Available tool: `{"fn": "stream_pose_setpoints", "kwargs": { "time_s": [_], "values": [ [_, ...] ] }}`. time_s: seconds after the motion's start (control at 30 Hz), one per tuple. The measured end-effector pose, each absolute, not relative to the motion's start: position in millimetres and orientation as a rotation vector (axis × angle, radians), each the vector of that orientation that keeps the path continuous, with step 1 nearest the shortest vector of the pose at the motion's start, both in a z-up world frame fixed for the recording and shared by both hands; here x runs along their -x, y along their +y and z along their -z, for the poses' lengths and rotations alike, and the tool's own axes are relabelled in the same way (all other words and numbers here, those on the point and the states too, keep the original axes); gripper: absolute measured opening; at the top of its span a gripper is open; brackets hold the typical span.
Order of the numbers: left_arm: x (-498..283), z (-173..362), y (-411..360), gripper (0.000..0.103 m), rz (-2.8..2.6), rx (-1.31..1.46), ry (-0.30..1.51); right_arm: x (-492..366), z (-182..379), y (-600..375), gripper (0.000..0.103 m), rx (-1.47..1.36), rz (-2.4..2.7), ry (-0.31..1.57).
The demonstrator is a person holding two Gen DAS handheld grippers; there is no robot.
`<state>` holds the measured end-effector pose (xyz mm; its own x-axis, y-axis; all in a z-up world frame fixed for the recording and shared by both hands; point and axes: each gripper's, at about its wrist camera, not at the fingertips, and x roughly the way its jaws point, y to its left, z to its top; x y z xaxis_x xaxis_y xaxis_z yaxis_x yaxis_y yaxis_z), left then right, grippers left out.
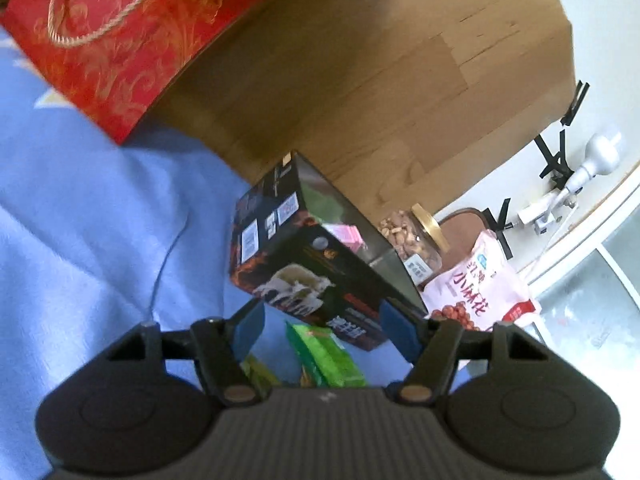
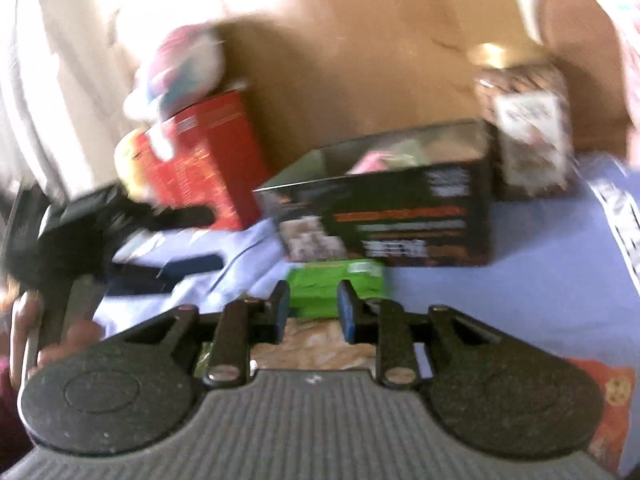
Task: Organize snacks
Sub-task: 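Grasp the green packet with red label using the left gripper and lift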
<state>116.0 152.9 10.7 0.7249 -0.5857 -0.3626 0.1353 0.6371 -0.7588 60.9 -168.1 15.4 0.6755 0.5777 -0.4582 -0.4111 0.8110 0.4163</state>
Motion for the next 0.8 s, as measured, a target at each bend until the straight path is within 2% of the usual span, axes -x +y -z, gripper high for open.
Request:
{"fn": "stream_pose_setpoints", "kwargs": {
  "time_s": [0.13, 0.33, 0.37, 0.4, 0.47, 0.57, 0.67, 0.8],
  "values": [
    [-122.1, -5.9, 132.9, 0.072, 0.497, 0.735, 0.684, -85.0, -5.2, -188.6, 0.044, -0.437, -0.522, 0.685],
    [-139.6, 8.5, 101.0, 0.072, 0.522, 0.641, 0.76, -120.1, 18.6, -190.6, 0.044, -0.615, -0.557, 0.809],
    [-138.6, 8.0, 96.6, 0.068, 0.513, 0.608, 0.755, -122.6, 23.2, -185.7, 0.04, -0.62, -0.576, 0.82],
    [-137.6, 7.6, 92.8, 0.059, 0.518, 0.585, 0.755, -121.6, 24.0, -181.3, 0.04, -0.613, -0.595, 0.816],
    [-134.7, 7.8, 90.3, 0.058, 0.519, 0.565, 0.751, -116.4, 21.1, -172.7, 0.034, -0.586, -0.63, 0.816],
    [-131.6, 8.2, 96.1, 0.047, 0.544, 0.593, 0.746, -104.5, 13.9, -174.0, 0.031, -0.581, -0.631, 0.783],
    [-124.5, 4.4, 100.0, 0.047, 0.579, 0.606, 0.73, -84.8, 3.7, -174.2, 0.026, -0.549, -0.646, 0.731],
    [-113.3, -8.7, 99.5, 0.045, 0.605, 0.578, 0.669, -59.0, -10.6, -167.7, 0.023, -0.451, -0.681, 0.656]
  ]
}}
